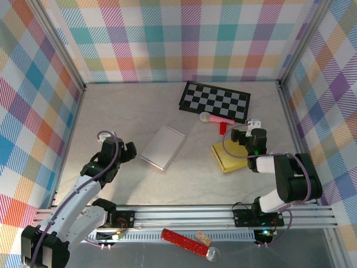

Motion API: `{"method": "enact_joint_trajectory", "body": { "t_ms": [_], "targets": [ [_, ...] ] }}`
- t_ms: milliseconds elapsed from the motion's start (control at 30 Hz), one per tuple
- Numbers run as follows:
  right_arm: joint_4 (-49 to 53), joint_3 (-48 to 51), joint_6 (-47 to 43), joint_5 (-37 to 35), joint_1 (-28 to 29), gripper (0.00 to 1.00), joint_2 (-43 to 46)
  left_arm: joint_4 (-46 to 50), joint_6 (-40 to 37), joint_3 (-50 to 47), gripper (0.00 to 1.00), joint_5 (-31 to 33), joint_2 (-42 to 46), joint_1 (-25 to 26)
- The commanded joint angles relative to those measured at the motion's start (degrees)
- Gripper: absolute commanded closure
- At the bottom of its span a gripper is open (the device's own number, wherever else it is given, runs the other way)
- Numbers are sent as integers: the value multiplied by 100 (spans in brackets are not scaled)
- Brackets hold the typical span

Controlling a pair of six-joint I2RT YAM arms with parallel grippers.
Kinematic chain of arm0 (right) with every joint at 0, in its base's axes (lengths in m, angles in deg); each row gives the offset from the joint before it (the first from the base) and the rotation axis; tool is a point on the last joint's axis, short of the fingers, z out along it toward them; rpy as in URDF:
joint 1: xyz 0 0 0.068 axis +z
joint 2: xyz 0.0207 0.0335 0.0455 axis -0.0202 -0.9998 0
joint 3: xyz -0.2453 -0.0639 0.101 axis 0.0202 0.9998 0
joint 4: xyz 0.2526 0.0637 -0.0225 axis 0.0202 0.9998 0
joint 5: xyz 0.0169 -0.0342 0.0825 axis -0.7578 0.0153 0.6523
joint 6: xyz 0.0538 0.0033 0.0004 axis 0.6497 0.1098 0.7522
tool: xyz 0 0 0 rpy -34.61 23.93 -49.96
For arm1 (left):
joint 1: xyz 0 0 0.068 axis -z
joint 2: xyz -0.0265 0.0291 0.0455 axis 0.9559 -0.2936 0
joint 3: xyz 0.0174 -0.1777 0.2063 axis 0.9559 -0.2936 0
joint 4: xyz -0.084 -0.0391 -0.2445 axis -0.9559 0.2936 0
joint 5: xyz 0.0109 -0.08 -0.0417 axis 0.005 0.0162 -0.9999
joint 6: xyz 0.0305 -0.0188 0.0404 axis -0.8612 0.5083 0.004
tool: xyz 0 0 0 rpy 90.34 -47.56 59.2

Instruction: Fold the paper box

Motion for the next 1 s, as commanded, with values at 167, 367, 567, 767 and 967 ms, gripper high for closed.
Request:
{"method": "enact_joint_trajectory", "body": {
  "t_ms": [167,367,567,767,967],
  "targets": [
    [-312,-41,149,-213,-48,1,-30,-3057,-1998,-771,0,470,-691,-629],
    [-300,-61,161,-205,-57,1,-37,-4329,-2131,-539,0,-245,-2440,-898],
    [-297,-61,161,-186,-62,1,-33,-5715,-2494,-321,0,-425,-3559,-898],
    [-290,-62,167,-183,-68,1,-36,-7043,-2586,-828,0,-536,-3919,-972],
    [-294,-64,168,-183,-67,1,-36,-8018,-2526,-1174,0,-457,-4277,-1021]
  ]
}}
